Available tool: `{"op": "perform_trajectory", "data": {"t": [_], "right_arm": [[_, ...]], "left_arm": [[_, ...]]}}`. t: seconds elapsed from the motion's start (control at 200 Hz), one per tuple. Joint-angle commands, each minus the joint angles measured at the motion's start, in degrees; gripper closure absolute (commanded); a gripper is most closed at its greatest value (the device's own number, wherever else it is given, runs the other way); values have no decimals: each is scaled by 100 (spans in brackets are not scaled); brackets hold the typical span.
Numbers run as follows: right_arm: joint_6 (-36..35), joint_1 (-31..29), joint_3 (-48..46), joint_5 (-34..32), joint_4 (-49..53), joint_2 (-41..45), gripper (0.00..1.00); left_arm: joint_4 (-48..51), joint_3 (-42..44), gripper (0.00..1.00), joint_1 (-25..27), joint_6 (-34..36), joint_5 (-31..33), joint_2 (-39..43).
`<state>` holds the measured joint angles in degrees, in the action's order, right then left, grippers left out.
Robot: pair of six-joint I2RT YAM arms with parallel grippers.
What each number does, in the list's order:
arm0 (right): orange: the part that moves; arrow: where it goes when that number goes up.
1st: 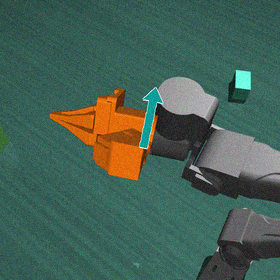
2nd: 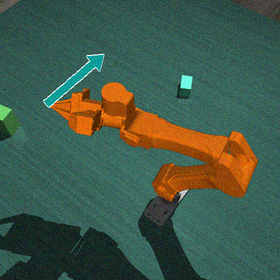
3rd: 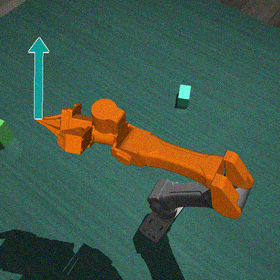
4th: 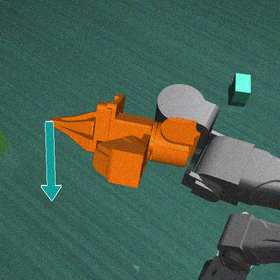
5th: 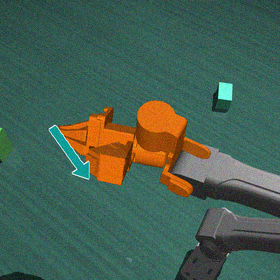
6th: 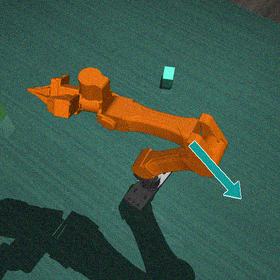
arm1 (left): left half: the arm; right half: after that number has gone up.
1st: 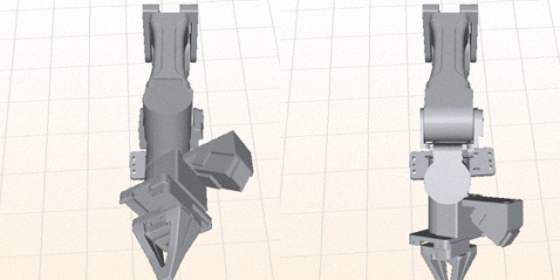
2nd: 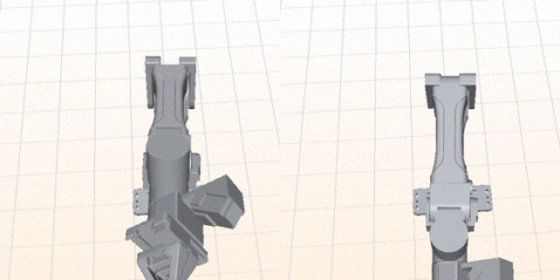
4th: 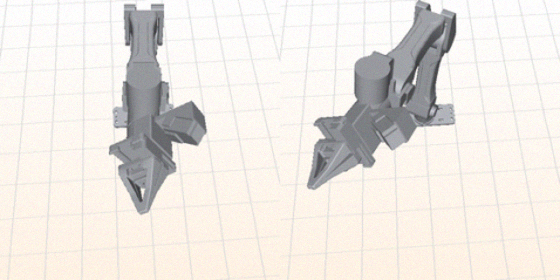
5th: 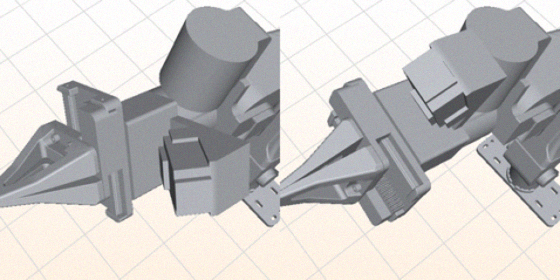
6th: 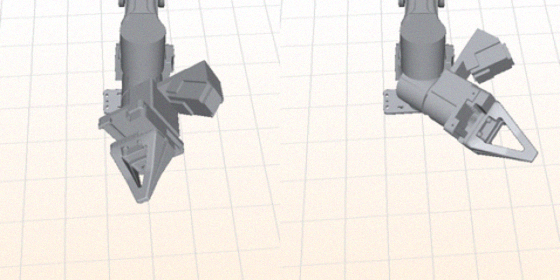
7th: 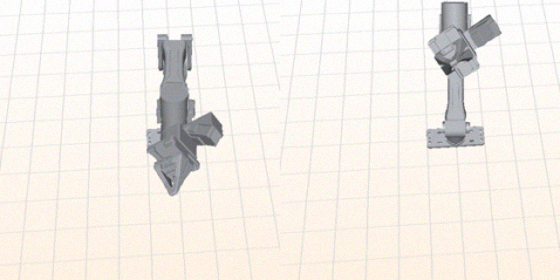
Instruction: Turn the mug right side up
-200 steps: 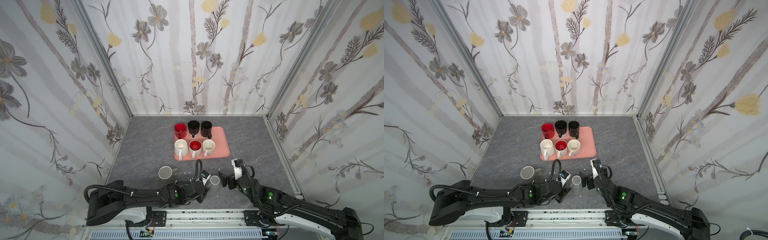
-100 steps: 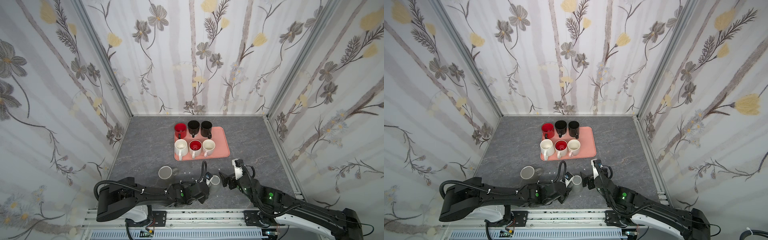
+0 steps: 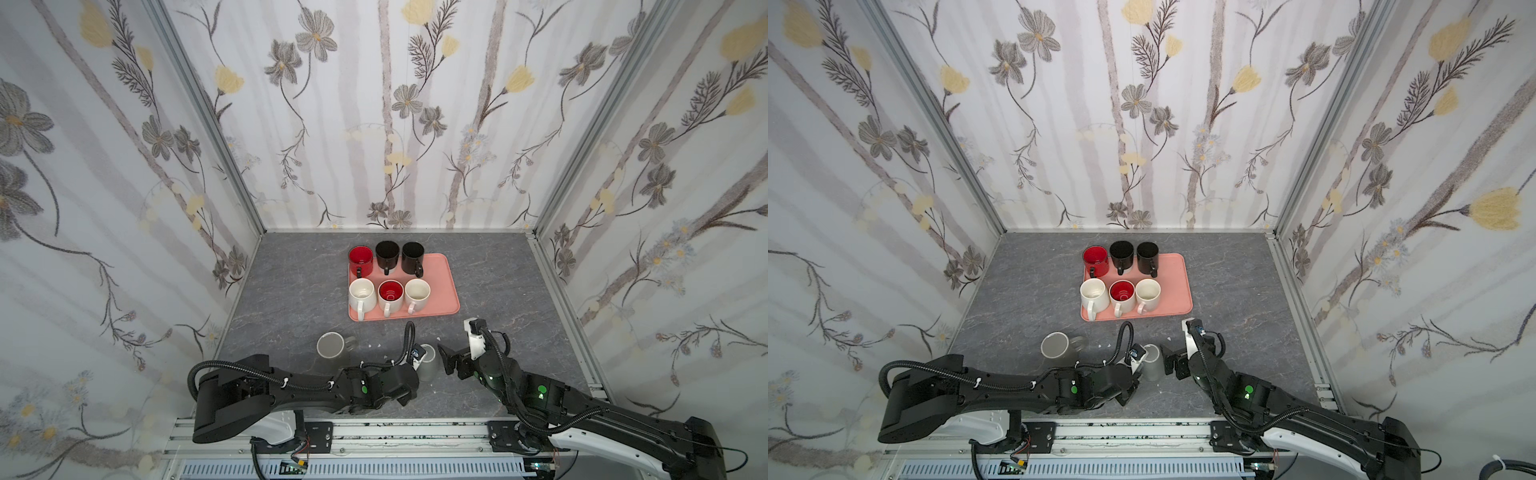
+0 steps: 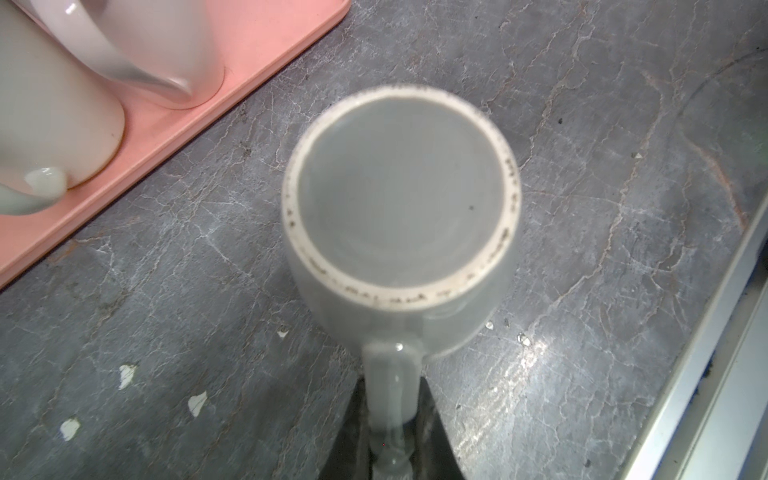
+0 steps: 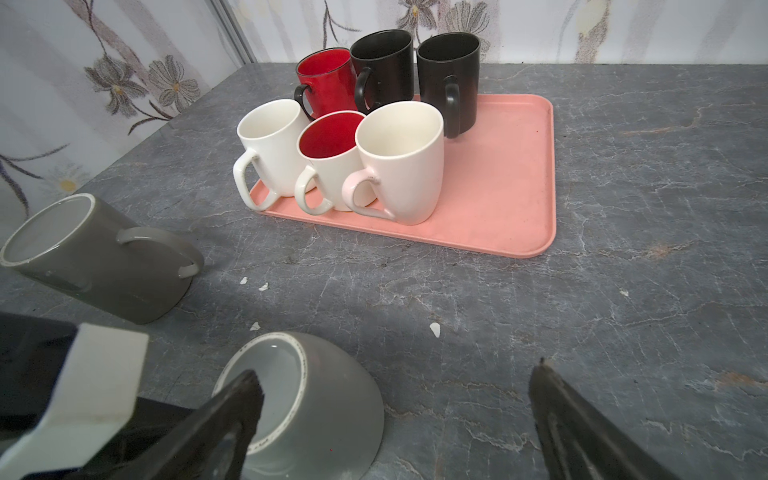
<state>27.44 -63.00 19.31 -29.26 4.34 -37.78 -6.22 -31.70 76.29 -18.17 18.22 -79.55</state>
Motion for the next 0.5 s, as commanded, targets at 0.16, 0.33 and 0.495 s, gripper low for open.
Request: {"op": "perform_trajectory", "data": {"t": [0.16,0.33,0.495], "right_arm": [[215,-1,-15,131,-441,-6,0],[247,2,-118,181,-789,272,0],[199,3,-349,466,-1278,807,0]], "left_arm": [[-241,6,100,19,-55,452,123],[-658,198,100,12,-186,596,693],[-797,253,100,-95,-196,781,1287]]}}
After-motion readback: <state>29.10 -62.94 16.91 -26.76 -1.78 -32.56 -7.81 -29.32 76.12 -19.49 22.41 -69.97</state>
